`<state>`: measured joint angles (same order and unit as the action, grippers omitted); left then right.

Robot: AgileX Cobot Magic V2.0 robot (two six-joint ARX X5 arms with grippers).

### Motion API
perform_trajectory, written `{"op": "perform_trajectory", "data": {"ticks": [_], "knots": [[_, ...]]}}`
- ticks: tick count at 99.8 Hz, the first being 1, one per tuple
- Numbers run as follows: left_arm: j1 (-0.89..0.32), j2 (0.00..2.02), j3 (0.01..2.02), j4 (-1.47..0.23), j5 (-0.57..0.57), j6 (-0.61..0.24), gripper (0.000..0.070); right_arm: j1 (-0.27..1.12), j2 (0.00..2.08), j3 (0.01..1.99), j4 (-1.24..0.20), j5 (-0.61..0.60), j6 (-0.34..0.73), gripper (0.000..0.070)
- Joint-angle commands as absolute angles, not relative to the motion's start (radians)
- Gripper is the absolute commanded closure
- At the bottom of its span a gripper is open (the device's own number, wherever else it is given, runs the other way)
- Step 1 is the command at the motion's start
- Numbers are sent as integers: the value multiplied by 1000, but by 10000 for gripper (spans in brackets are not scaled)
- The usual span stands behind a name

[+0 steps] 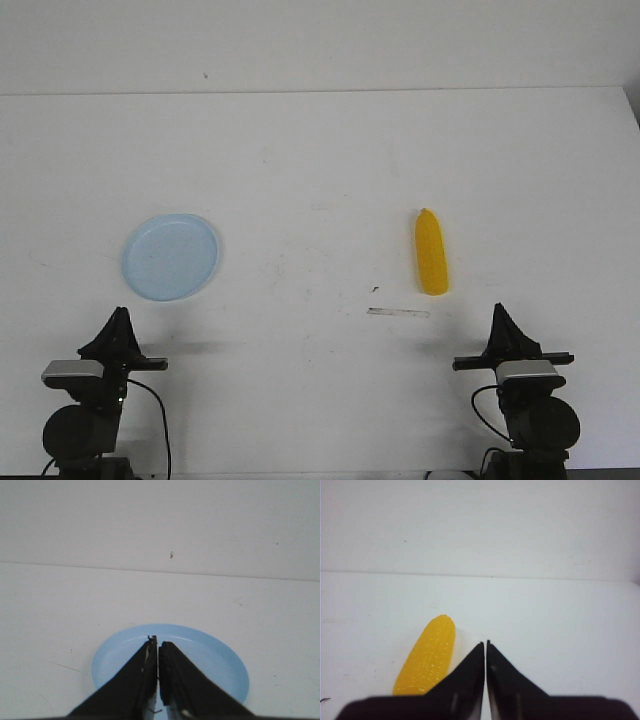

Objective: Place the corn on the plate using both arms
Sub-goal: 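Reach the left gripper forward to the edge of the blue plate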

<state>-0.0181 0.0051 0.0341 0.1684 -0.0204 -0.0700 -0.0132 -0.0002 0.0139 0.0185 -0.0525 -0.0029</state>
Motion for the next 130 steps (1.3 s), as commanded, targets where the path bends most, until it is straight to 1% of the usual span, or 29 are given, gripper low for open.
{"op": "perform_trajectory", "data": {"ticks": [1,17,28,31,52,66,87,98,106,116,124,130], "knots": [[-19,3,14,181,-20,-72,698,-12,1,13,30,-52,2,690],[-19,3,14,181,-20,-77,699,-12,1,13,30,-52,2,690],[-19,6,21,176,-30,-171,698,-12,1,13,30,-52,2,690],[-19,9,27,171,-32,-185,698,-12,1,13,30,-52,2,690],[-19,55,98,148,-35,-184,698,-12,1,13,30,-52,2,691],[-19,126,184,147,-35,-183,698,-12,1,13,30,-52,2,690],[-19,310,345,146,-35,-162,698,-12,1,13,30,-52,2,690],[-19,435,448,110,-34,-115,698,-12,1,13,30,-52,2,691],[-19,530,537,41,-34,-80,698,-12,1,13,30,-52,2,690],[-19,650,664,-108,-34,-41,698,-12,1,13,30,-52,2,691],[-19,738,744,-206,-35,-26,698,-12,1,13,30,-52,2,690],[-14,796,785,-245,-35,-19,698,-12,1,13,30,-52,2,690]]}}
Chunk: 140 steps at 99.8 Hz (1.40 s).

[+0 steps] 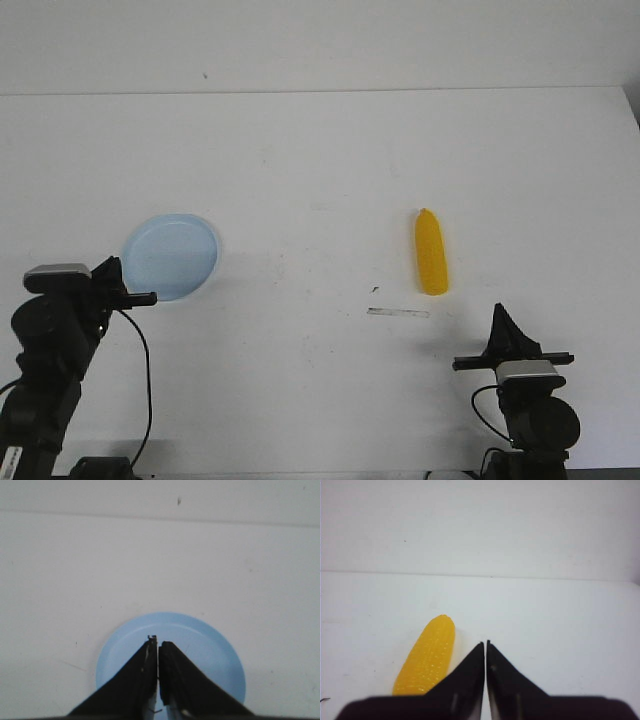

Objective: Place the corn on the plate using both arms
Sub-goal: 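Reach the left gripper forward to the edge of the blue plate, then push the blue plate with the left gripper toward the yellow corn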

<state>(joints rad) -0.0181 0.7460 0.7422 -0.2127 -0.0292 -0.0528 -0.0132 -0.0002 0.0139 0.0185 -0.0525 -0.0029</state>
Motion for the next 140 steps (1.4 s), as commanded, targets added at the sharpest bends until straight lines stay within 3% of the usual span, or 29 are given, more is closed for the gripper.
{"op": "perform_trajectory", "data": {"ticks": [1,12,35,45,76,84,94,103,140], "knots": [[-12,805,791,-249,-35,-18,698,-12,1,13,30,-52,2,690],[11,901,847,-300,-33,-41,698,-12,1,13,30,-52,2,690],[134,1117,983,-439,-12,-307,698,-12,1,13,30,-52,2,690],[197,1213,1032,-466,12,-355,698,-12,1,13,30,-52,2,691],[335,1504,1196,-608,342,-299,698,-12,1,13,30,-52,2,690],[347,1566,1239,-647,346,-294,677,-12,1,13,30,-52,2,690],[350,1613,1258,-672,346,-276,500,-12,1,13,30,-52,2,690],[353,1646,1258,-688,345,-270,406,-12,1,13,30,-52,2,690],[337,1732,1258,-710,350,-236,407,-12,1,13,30,-52,2,691]]}}
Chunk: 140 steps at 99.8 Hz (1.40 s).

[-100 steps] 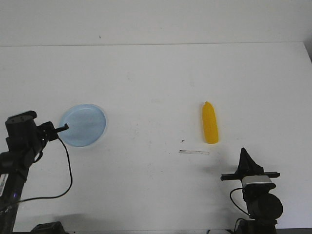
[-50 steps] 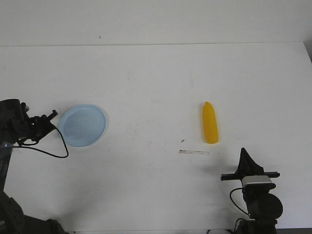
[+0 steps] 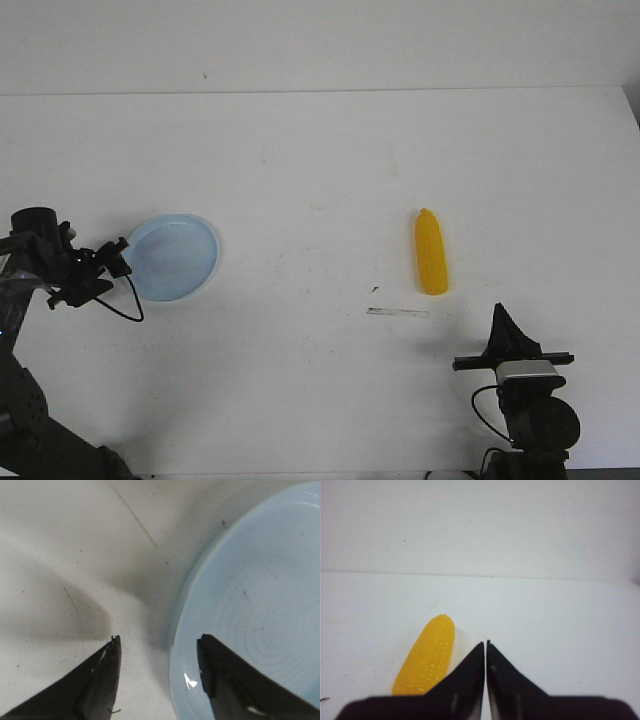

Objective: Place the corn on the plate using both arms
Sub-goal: 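Push the blue plate with the left gripper toward the yellow corn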

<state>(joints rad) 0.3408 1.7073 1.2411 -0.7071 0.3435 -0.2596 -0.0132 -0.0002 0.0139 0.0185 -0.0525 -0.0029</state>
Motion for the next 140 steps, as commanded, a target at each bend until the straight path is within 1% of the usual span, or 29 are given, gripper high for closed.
{"op": "perform_trajectory", "data": {"ticks": [1,23,40,54,72,77,80,88,92,106,122,140], "knots": [[337,1733,1258,-710,350,-236,407,-12,1,13,30,-52,2,690],[315,1734,1257,-706,350,-199,414,-12,1,13,30,-52,2,691],[311,1740,1257,-702,353,-199,414,-12,1,13,30,-52,2,691],[309,1759,1257,-696,405,-198,417,-12,1,13,30,-52,2,690],[294,1774,1257,-692,405,-200,421,-12,1,13,30,-52,2,691],[294,1774,1257,-690,405,-201,443,-12,1,13,30,-52,2,690],[294,1774,1257,-689,405,-201,492,-12,1,13,30,-52,2,690],[294,1774,1257,-691,405,-203,654,-12,1,13,30,-52,2,690],[294,1774,1257,-690,405,-203,700,-12,1,13,30,-52,2,690],[290,1774,1257,-686,408,-204,700,-12,1,13,30,-52,2,690],[289,1763,1257,-686,480,-215,700,-12,1,13,30,-52,2,690],[230,1688,1257,-667,483,-234,700,-12,1,13,30,-52,2,690]]}}
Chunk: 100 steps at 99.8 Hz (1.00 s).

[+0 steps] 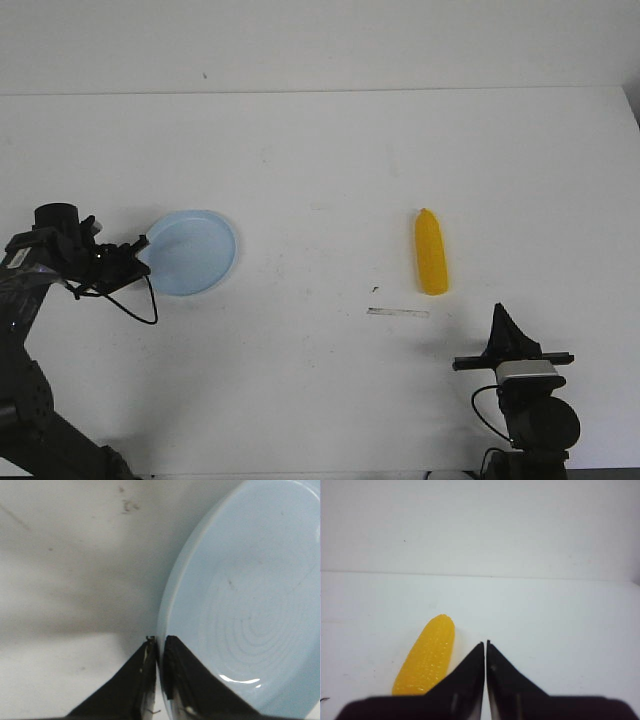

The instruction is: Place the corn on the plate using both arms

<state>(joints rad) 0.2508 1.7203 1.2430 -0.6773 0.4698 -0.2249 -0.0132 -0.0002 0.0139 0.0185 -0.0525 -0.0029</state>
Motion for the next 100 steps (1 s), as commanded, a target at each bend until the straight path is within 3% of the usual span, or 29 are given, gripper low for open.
{"op": "perform_trajectory", "data": {"ticks": [1,31,58,81,100], "knots": [[224,1684,1257,-665,483,-236,700,-12,1,13,30,-52,2,690],[-24,1652,1257,-603,476,-287,699,-12,1,13,30,-52,2,691],[-275,1661,1257,-441,377,-414,699,-12,1,13,30,-52,2,691],[-363,1709,1257,-406,329,-516,699,-12,1,13,30,-52,2,690],[-392,1752,1257,-421,329,-537,698,-12,1,13,30,-52,2,690]]}}
